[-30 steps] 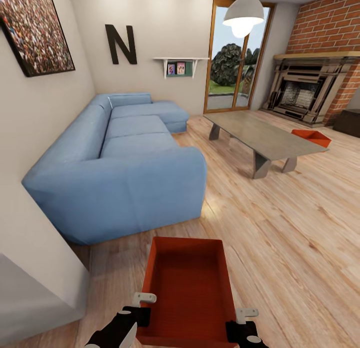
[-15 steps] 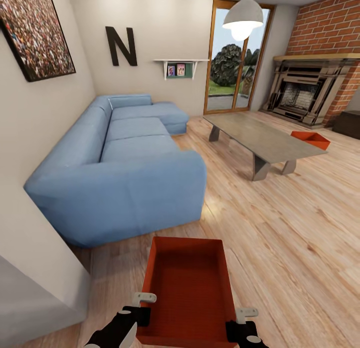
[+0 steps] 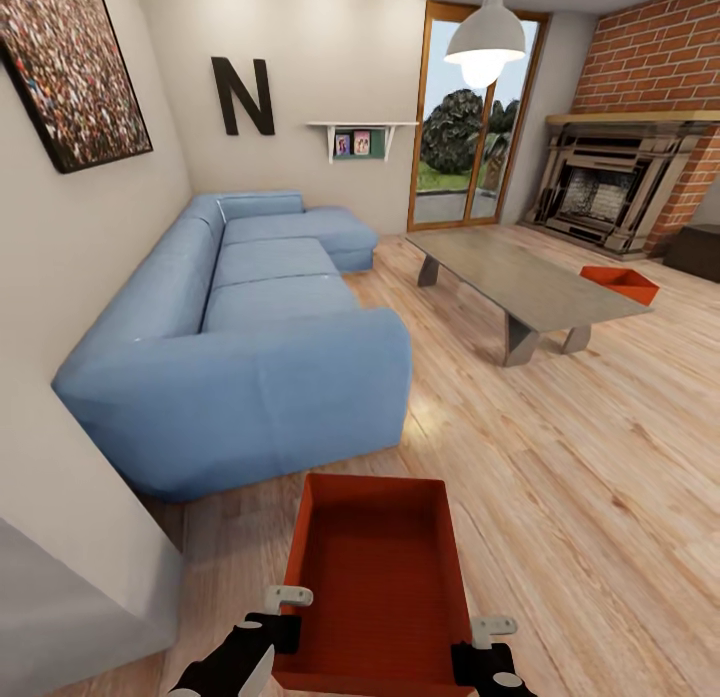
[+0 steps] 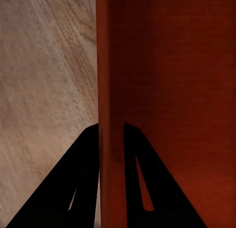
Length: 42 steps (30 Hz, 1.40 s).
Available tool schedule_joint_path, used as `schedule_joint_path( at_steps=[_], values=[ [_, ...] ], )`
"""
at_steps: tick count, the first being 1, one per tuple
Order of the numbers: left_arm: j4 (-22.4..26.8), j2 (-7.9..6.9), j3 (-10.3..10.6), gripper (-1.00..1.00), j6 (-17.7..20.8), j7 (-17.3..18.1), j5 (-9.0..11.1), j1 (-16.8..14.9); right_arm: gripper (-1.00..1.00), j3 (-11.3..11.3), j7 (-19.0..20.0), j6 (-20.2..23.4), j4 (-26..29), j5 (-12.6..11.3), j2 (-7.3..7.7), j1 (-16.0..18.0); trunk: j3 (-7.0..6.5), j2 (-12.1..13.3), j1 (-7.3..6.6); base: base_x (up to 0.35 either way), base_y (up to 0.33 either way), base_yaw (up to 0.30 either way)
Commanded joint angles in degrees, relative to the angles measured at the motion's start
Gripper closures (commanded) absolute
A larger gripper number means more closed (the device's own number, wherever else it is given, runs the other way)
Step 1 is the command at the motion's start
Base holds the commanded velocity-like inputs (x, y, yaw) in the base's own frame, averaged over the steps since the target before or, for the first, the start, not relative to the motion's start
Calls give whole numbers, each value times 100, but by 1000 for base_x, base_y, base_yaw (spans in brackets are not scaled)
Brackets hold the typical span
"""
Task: Move the two storage containers from the living room to the garage. In the garage, place one container on the floor and stack the other container on top of it (either order is fine).
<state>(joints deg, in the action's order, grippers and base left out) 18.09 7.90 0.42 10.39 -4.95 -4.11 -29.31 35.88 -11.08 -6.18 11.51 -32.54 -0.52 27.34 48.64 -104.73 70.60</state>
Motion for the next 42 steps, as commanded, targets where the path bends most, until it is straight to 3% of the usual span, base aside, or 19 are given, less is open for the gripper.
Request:
schedule_joint_path(
  at_steps=[1,42],
  values=[
    [-9,1,-7,100,42,-50,-64,4,100,-98,-21,-41,9,39,0,9,-14,40,-23,0,0,0],
    [-8,1,-7,100,42,-50,-64,4,100,-98,-25,-50,9,46,0,9,-750,1684,-924,0,0,0]
  ],
)
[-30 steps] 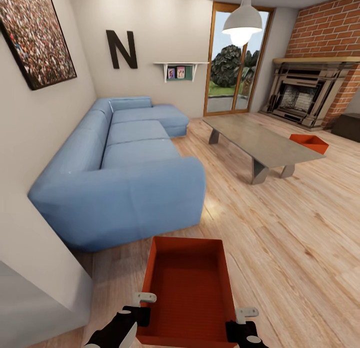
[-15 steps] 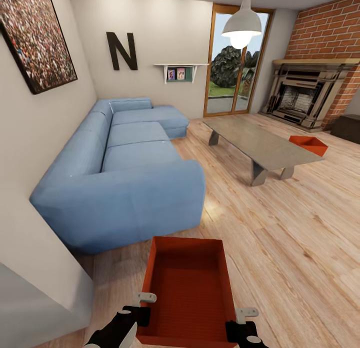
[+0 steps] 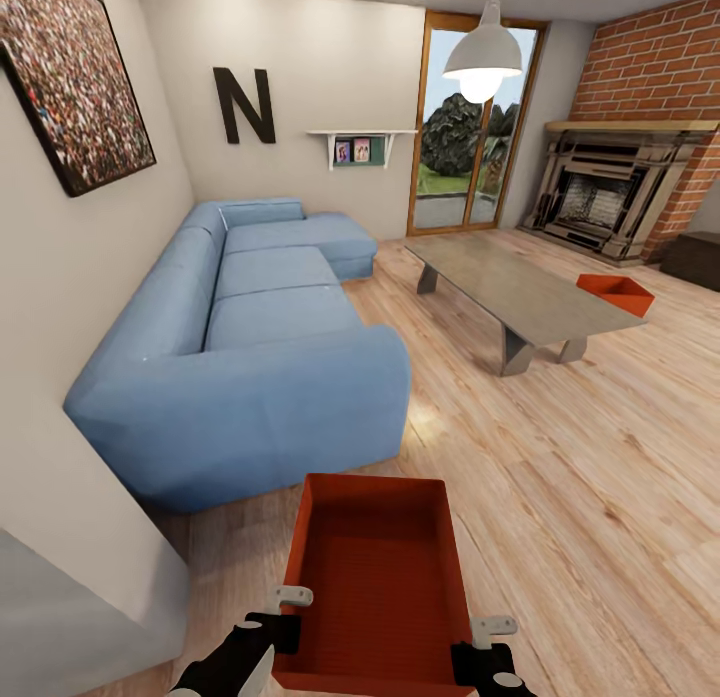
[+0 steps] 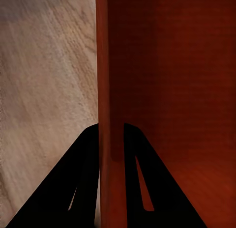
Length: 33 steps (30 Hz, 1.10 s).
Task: Move the two storage containers from the living room to the garage. In the garage, place one container on the floor and stack the other container on top of it (either order is fine).
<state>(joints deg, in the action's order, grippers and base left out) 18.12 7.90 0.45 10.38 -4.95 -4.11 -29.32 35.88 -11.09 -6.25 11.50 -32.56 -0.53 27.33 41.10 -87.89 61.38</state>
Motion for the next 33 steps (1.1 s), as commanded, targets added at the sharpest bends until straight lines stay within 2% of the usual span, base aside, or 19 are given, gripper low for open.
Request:
schedule_joint_path(
  at_steps=[1,33],
  values=[
    [-11,1,-9,100,43,-50,-64,5,100,-98,-25,-43,10,48,0,9,-14,39,-23,0,0,0],
    [-11,1,-9,100,43,-50,-64,4,100,-98,-33,-49,10,48,0,9,-589,1323,-726,0,0,0]
  ],
)
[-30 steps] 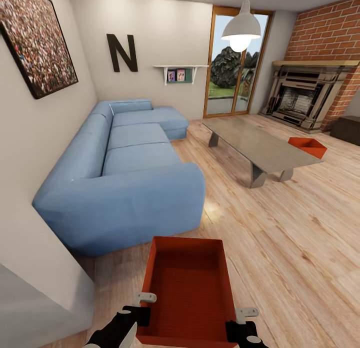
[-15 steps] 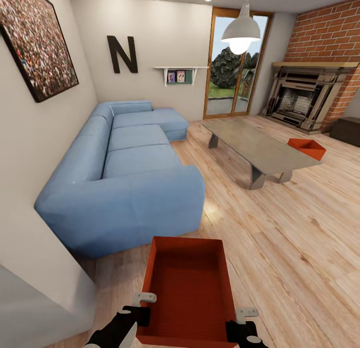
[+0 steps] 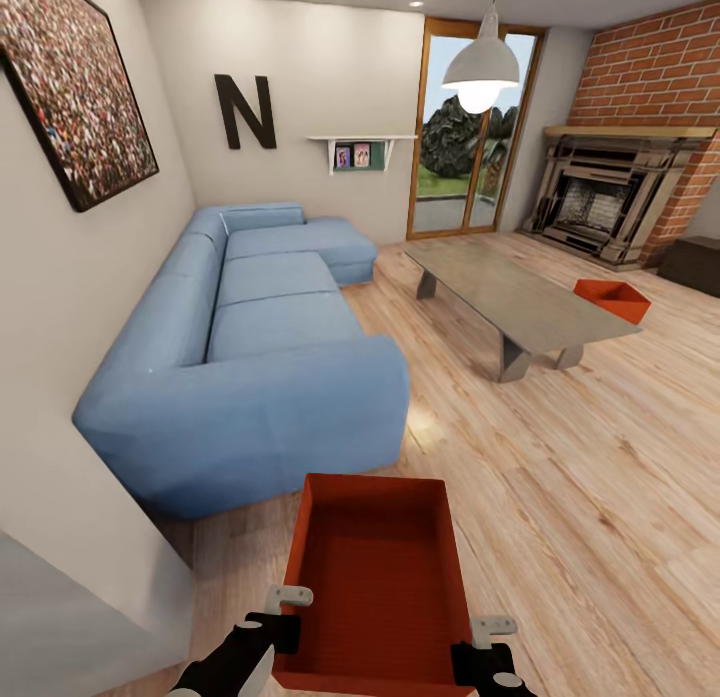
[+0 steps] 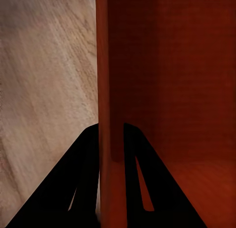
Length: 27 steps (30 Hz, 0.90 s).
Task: Move the two storage containers from the living room to the garage. In the garage, place one container on the floor and stack the other container on top of it (either order is fine).
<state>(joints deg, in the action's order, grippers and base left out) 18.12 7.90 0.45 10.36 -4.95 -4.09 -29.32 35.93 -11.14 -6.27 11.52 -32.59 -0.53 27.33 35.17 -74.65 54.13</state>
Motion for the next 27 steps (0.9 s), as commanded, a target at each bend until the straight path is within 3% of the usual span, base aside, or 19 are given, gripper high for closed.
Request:
schedule_joint_path(
  at_steps=[1,27],
  values=[
    [-10,1,-10,100,45,-50,-65,5,100,-104,-28,-46,8,51,0,9,-14,39,-23,0,0,0],
    [-10,1,-10,100,45,-50,-65,5,100,-104,-22,-46,8,51,0,9,-481,1082,-594,0,0,0]
  ],
)
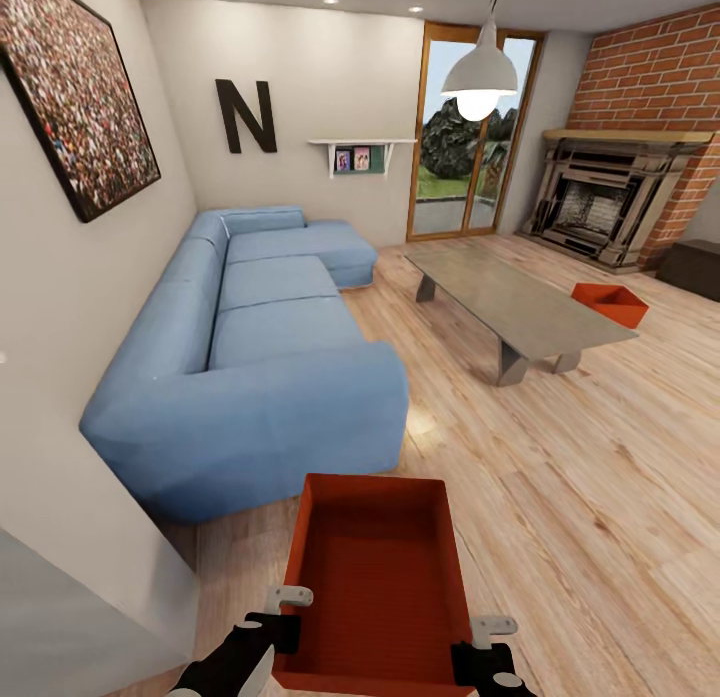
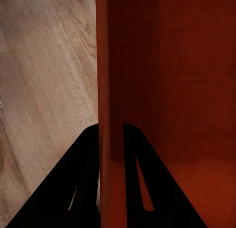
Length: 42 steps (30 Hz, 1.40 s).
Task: Move the two storage containers from the living room to the garage. In the garage, place one container on the floor and stack the other container on top of it (either order is fine).
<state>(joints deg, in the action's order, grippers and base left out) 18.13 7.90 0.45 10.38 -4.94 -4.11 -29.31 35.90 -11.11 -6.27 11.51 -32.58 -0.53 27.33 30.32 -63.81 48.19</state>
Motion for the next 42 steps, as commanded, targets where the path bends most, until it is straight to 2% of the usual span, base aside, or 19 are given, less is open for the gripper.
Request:
schedule_joint_path(
  at_steps=[1,42],
  values=[
    [-11,1,-10,100,43,-51,-64,2,100,-101,-26,-46,9,50,0,10,-14,39,-23,0,0,0],
    [-11,1,-10,100,35,-51,-64,3,100,-101,-23,-50,9,50,9,10,-750,1683,-923,0,0,0]
  ],
)
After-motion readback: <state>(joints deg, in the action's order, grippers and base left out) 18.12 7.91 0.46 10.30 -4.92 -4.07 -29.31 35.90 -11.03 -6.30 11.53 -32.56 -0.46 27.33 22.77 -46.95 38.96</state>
